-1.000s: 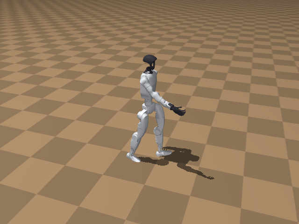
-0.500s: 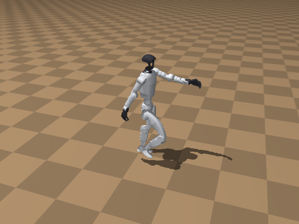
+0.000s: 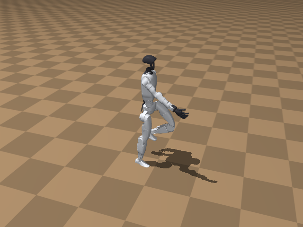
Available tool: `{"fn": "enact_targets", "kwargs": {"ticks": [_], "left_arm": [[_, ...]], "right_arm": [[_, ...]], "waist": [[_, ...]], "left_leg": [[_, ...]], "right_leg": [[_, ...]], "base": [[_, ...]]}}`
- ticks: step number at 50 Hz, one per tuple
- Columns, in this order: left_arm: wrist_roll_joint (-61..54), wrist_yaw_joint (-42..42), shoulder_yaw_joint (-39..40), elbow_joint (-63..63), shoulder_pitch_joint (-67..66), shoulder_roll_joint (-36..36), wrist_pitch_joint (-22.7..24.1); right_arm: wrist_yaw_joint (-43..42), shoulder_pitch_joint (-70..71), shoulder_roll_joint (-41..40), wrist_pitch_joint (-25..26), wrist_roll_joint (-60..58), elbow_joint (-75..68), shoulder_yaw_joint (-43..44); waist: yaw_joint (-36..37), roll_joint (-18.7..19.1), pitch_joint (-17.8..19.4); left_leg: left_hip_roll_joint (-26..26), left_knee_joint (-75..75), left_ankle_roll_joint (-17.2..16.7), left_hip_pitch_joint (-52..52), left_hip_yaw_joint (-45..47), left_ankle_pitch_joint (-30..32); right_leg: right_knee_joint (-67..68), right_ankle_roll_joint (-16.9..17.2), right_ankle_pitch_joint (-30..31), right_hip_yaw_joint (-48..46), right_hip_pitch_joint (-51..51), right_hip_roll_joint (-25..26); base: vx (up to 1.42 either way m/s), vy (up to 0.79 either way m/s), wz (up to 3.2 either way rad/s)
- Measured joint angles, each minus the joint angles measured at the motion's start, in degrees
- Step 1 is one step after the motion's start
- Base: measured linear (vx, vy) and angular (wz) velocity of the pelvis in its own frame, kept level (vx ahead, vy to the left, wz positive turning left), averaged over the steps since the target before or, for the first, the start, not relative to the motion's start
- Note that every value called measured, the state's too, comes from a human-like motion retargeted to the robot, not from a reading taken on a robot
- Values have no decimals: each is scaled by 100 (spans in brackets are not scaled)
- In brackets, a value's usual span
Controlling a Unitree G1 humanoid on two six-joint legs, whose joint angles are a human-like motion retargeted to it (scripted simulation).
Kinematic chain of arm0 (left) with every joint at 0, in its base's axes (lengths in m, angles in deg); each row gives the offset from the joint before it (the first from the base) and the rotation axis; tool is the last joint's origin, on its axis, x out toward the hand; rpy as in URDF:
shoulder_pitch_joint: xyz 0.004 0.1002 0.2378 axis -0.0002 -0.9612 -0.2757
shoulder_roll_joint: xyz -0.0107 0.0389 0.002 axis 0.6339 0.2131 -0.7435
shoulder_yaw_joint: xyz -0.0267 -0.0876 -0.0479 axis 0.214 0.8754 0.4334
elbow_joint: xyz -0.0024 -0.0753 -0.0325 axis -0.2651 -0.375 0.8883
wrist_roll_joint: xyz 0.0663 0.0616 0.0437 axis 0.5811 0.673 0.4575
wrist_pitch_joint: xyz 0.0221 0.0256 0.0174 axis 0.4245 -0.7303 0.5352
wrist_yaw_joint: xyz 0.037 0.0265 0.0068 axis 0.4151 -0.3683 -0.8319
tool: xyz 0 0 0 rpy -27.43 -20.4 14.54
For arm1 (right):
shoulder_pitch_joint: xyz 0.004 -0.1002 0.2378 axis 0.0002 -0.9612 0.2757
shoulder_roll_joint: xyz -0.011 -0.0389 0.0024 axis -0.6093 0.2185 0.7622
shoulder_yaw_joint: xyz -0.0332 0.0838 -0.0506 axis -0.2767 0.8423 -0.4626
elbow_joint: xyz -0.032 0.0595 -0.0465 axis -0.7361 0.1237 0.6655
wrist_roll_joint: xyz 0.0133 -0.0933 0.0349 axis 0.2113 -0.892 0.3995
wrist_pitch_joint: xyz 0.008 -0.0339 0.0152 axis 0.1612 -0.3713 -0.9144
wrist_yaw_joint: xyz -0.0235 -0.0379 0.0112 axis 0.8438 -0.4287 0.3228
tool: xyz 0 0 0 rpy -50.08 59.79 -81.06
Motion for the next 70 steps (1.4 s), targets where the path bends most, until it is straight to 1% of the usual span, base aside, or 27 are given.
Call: {"fn": "enact_targets", "kwargs": {"ticks": [5, 8, 10, 12, 14, 15, 16, 17, 19, 22, 26, 30, 35, 38, 41, 44, 46, 48, 49, 51, 53, 55, 57, 60, 62, 65, 70], "left_arm": [[-274, 327, 47, 103, -1408, 42, -14], [-281, 415, -194, 123, -1671, -6, -41], [-278, 349, -321, 132, -1577, -39, -89], [-307, 22, -287, 151, -1238, -60, -38], [-367, -528, -97, 144, -729, -100, 288], [-396, -806, 15, 130, -446, -131, 502], [-449, -964, 73, 104, -134, -172, 648], [-554, -1055, 102, 75, 201, -208, 716], [-722, -985, 21, 1, 982, -230, 572], [-68, -1025, -159, -19, 2352, -118, 405], [650, -1222, 109, 316, 4498, 279, -42], [751, -1364, 360, 761, 6330, 694, -321], [489, -1638, -33, 1127, 7920, 1118, -296], [548, -1556, -193, 1229, 8433, 1242, -244], [432, -1512, -222, 1294, 8612, 1218, -161], [22, -1592, -166, 1425, 8374, 1016, 8], [-286, -1705, -91, 1528, 8002, 807, 107], [-353, -1725, -18, 1582, 7476, 573, 121], [-274, -1684, -10, 1553, 7135, 450, 117], [54, -1558, -28, 1384, 6328, 220, 85], [453, -1296, -59, 1048, 5415, 52, -74], [660, -896, -108, 617, 4478, -56, -230], [696, -735, -138, 182, 3569, -105, -191], [619, -555, -119, -214, 2160, -30, -67], [467, -354, -98, -183, 1195, 119, 32], [289, -4, -105, 41, -131, 414, 84], [79, 374, -84, 98, -1383, 861, -66]], "right_arm": [[-268, 982, 178, -232, -141, 146, -379], [-401, 1164, 107, -372, -151, 248, -389], [-459, 1112, -6, -376, -224, 316, -323], [-464, 904, -174, -339, -335, 378, -243], [-439, 560, -376, -494, -273, 443, -225], [-412, 340, -482, -621, -198, 469, -241], [-348, 39, -582, -671, -242, 442, -273], [-276, -284, -668, -616, -435, 389, -267], [-62, -1067, -775, -186, -1238, 178, -141], [328, -2358, -830, 119, -1666, -266, -116], [799, -3825, -707, 697, -1872, -1015, 143], [1277, -5203, -469, 1059, -1760, -1284, 598], [1691, -6509, -269, 1075, -1325, -1173, 599], [1888, -6868, -254, 1083, -1357, -1246, 375], [1950, -6903, -287, 1091, -1364, -1300, 287], [1809, -6612, -334, 1075, -1242, -1283, 374], [1620, -6250, -368, 1124, -1264, -1259, 495], [1447, -5743, -409, 1208, -1368, -1269, 565], [1362, -5457, -428, 1193, -1282, -1275, 498], [1181, -4810, -464, 1074, -856, -1310, 175], [996, -4091, -471, 1003, -536, -1330, -154], [750, -3338, -376, 959, -681, -1254, -90], [473, -2597, -185, 816, -911, -1034, 279], [258, -1573, 70, 550, -790, -633, 599], [157, -951, 239, 327, -498, -413, 545], [22, -150, 528, 52, -179, -168, 267], [-82, 713, 960, -59, -298, 47, -78]], "waist": [[240, -20, -122], [289, -67, -241], [338, -123, -257], [529, -80, -24], [726, 229, 333], [746, 418, 440], [655, 508, 455], [545, 597, 466], [225, 761, 454], [-260, 918, 312], [-737, 982, 289], [-1320, 1096, 303], [-1963, 1220, 256], [-2144, 1239, 153], [-2217, 1181, 67], [-2208, 1057, 107], [-2153, 884, 246], [-1945, 724, 377], [-1786, 672, 409], [-1432, 558, 507], [-1123, 352, 647], [-1009, 234, 459], [-889, 216, 169], [-499, 47, 101], [-210, -60, 69], [135, -142, -15], [470, -193, -182]], "left_leg": [[335, -598, 126, -877, 172, 73], [348, -2349, 85, -734, 466, 403], [233, -4249, -66, -163, 822, 674], [-60, -7003, -382, 1149, 1322, 1158], [-280, -9583, -611, 2665, 1673, 2007], [-307, -10482, -661, 3230, 1761, 2478], [-305, -10743, -672, 3468, 1747, 2815], [-290, -10917, -747, 3676, 1716, 3080], [-214, -10917, -1101, 3950, 1538, 3239], [-174, -10917, -1316, 4130, 1114, 3153], [-256, -10917, -1436, 4260, 599, 2964], [-337, -10917, -1410, 4497, 81, 2827], [-351, -10856, -1320, 4811, -416, 2605], [-337, -10781, -1293, 4941, -575, 2480], [-371, -10647, -1298, 5067, -722, 2364], [-491, -10485, -1322, 5332, -910, 2230], [-669, -10391, -1292, 5650, -1078, 2142], [-833, -10256, -1180, 5922, -1148, 2138], [-882, -10104, -1102, 5980, -1113, 2208], [-958, -9494, -970, 5974, -913, 2376], [-999, -8050, -951, 5557, -564, 2271], [-717, -5503, -879, 4158, -261, 1686], [-350, -3457, -556, 2757, -100, 1059], [-192, -1825, -101, 1555, 135, 394], [-242, -1409, -10, 908, 190, 229], [-308, -1435, -57, 114, 177, 172], [-143, -3243, 12, -125, 648, 350]], "right_leg": [[-25, 76, -114, 114, 201, 5], [222, 104, -245, 196, 147, -41], [392, 162, -314, 269, 166, -93], [465, 291, -337, 421, 511, -98], [491, 393, -327, 595, 1132, 113], [530, 408, -315, 658, 1396, 266], [684, 366, -256, 666, 1498, 334], [904, 303, -175, 643, 1561, 407], [1816, 89, 103, 403, 1410, 554], [4386, -320, 284, -203, 290, 539], [7603, -895, -554, -533, -1455, 243], [9198, -950, -811, -561, -2698, 289], [9197, -930, -1125, -706, -3654, 209], [8191, -938, -1223, -840, -3861, 134], [6317, -693, -1006, -785, -3661, 293], [3418, -338, -470, -686, -2738, 427], [1373, -43, 200, -613, -1795, 398], [158, 174, 897, -513, -1072, 356], [-97, 189, 1043, -473, -833, 343], [-333, 163, 1064, -364, -385, 290], [-392, 184, 965, -203, 16, 118], [-327, 179, 845, -149, -58, 17], [-222, 170, 696, -148, -329, 46], [-114, 169, 508, -54, -347, -23], [-44, 185, 408, 43, -347, -69], [-49, 220, 314, 58, -275, -70], [-177, 339, 194, -178, -34, -8]], "base": [[53, 9, -27], [54, 14, -23], [60, 16, -45], [71, 20, -105], [78, 28, -120], [76, 33, -60], [72, 34, -15], [68, 34, 38], [64, 34, 88], [55, 29, 120], [52, 21, 110], [54, 13, 113], [54, 4, 94], [52, -3, 57], [54, -8, 48], [59, -11, 52], [65, -14, 49], [63, -18, -2], [60, -19, -44], [59, -21, -69], [54, -22, -60], [43, -17, 5], [42, -9, 17], [47, -4, -32], [48, -1, -43], [48, 1, -15], [48, 4, 21]]}}
